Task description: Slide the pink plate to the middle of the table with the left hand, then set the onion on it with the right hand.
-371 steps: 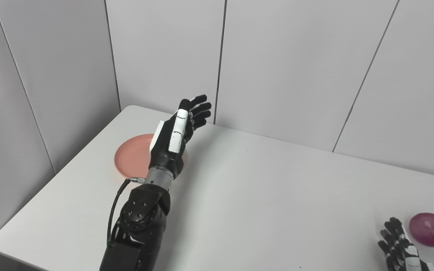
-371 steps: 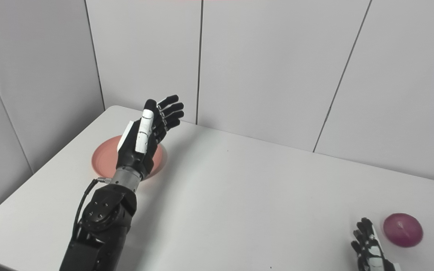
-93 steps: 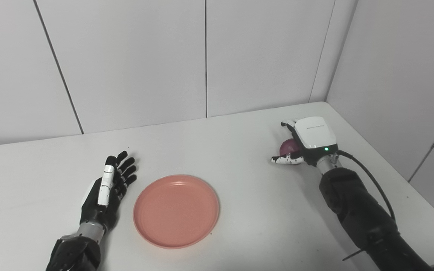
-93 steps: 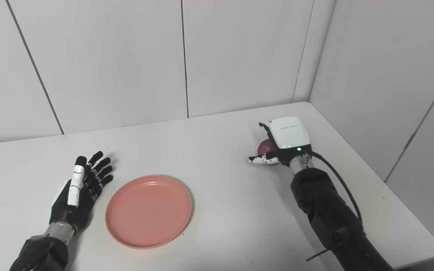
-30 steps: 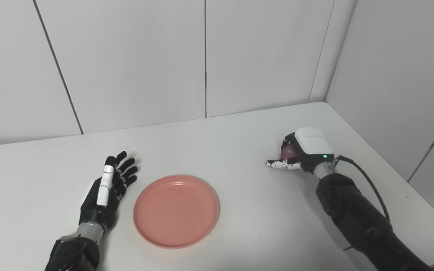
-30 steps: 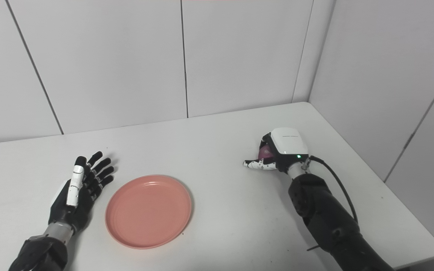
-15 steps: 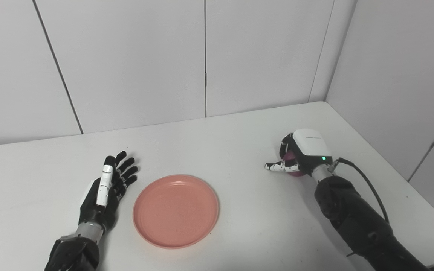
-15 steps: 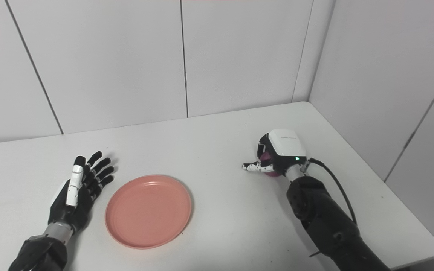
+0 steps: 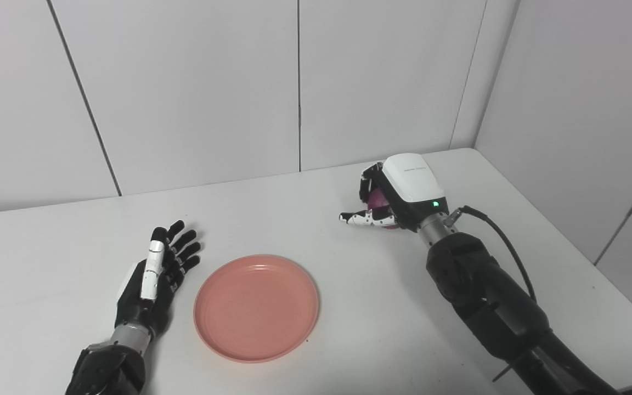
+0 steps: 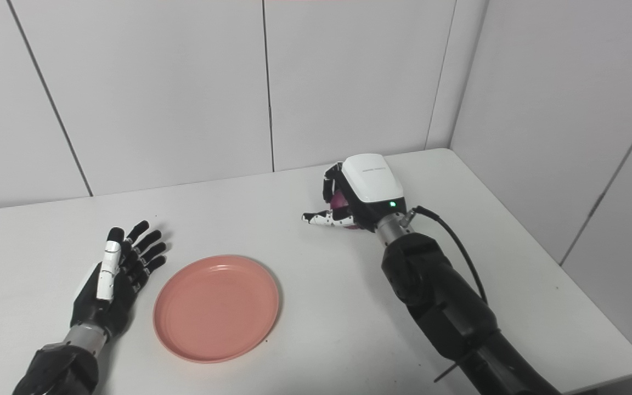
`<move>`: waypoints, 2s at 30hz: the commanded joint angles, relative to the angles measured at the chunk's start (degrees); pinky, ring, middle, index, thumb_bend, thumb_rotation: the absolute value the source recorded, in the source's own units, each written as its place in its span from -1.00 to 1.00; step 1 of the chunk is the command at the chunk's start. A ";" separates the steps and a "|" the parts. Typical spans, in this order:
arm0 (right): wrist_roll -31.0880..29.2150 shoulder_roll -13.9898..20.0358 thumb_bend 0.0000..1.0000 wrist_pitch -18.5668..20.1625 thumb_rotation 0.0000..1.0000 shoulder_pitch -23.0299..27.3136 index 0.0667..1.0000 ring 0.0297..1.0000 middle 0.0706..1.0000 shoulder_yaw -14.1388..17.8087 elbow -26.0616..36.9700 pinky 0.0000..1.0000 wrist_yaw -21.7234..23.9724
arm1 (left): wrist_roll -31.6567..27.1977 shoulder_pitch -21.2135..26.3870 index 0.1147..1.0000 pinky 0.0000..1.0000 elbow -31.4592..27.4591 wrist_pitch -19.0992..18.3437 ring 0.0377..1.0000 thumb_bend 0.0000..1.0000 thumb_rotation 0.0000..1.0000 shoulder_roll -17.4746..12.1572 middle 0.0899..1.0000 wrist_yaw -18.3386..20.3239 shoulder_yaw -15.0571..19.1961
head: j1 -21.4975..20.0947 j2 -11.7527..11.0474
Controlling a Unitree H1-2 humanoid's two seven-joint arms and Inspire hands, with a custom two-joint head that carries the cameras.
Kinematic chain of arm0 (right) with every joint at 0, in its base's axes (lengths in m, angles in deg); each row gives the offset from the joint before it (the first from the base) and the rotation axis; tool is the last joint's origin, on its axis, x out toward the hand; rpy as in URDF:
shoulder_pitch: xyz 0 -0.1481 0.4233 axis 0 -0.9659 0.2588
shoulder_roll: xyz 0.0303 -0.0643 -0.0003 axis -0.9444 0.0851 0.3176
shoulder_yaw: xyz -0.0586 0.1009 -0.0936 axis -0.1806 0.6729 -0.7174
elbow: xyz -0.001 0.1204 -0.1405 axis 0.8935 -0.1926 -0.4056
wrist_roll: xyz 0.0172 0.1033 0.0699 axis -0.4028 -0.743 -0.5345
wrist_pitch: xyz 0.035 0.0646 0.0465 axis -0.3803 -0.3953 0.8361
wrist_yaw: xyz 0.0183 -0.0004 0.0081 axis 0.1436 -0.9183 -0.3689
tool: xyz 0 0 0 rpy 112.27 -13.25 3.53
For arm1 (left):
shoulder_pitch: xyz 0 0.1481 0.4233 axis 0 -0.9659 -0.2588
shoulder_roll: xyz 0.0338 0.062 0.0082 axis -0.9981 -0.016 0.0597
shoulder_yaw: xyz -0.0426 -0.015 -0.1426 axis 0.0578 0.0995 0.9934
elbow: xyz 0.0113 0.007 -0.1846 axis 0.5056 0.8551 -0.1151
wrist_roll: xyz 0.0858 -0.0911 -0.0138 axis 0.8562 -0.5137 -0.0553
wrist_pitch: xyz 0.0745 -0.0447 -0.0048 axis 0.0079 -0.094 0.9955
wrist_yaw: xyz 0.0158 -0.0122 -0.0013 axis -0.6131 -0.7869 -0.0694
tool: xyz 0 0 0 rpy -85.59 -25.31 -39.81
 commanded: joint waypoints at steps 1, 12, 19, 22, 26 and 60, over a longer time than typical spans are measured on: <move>1.21 -0.14 -0.02 -0.71 -0.08 3.03 -0.58 -0.77 -0.71 0.35 2.89 -0.81 0.67 | -0.06 -1.49 0.81 0.82 1.49 -3.60 0.78 0.47 0.88 0.40 0.80 -0.54 -0.16 | 0.08 0.04; 1.68 -2.98 -0.03 -2.75 0.06 4.03 -0.57 -0.76 -0.70 -0.62 8.38 -0.81 5.64 | 0.06 -1.87 0.83 0.81 1.35 -2.82 0.78 0.41 0.89 1.27 0.80 -0.83 -0.41 | 4.04 0.24; 1.15 -6.30 0.01 -5.95 -0.02 3.87 -0.49 -0.68 -0.62 -3.50 11.18 -0.74 7.50 | 1.42 -1.92 0.80 0.79 1.96 -2.13 0.76 0.44 0.85 3.95 0.79 -2.73 -1.73 | 11.88 -0.06; 1.07 -7.80 0.00 -8.17 -0.08 3.23 -0.51 -0.72 -0.65 -4.16 9.47 -0.78 5.63 | 1.93 -2.00 0.79 0.81 2.15 -1.89 0.77 0.45 0.84 5.04 0.78 -3.47 -2.35 | 15.31 -0.17; 1.61 -9.72 -0.01 -9.17 -0.05 2.59 -0.53 -0.74 -0.67 -4.98 7.50 -0.80 4.89 | 2.78 -2.08 0.79 0.82 2.14 -1.45 0.77 0.45 0.85 5.98 0.78 -4.11 -2.82 | 17.24 -0.17; -1.52 -15.31 -0.06 -13.15 -0.27 -1.58 -0.46 -0.70 -0.61 -8.57 -1.69 -0.75 3.60 | 4.06 -2.21 0.77 0.81 2.86 0.44 0.76 0.46 0.92 6.87 0.79 -5.51 -3.59 | 19.95 0.63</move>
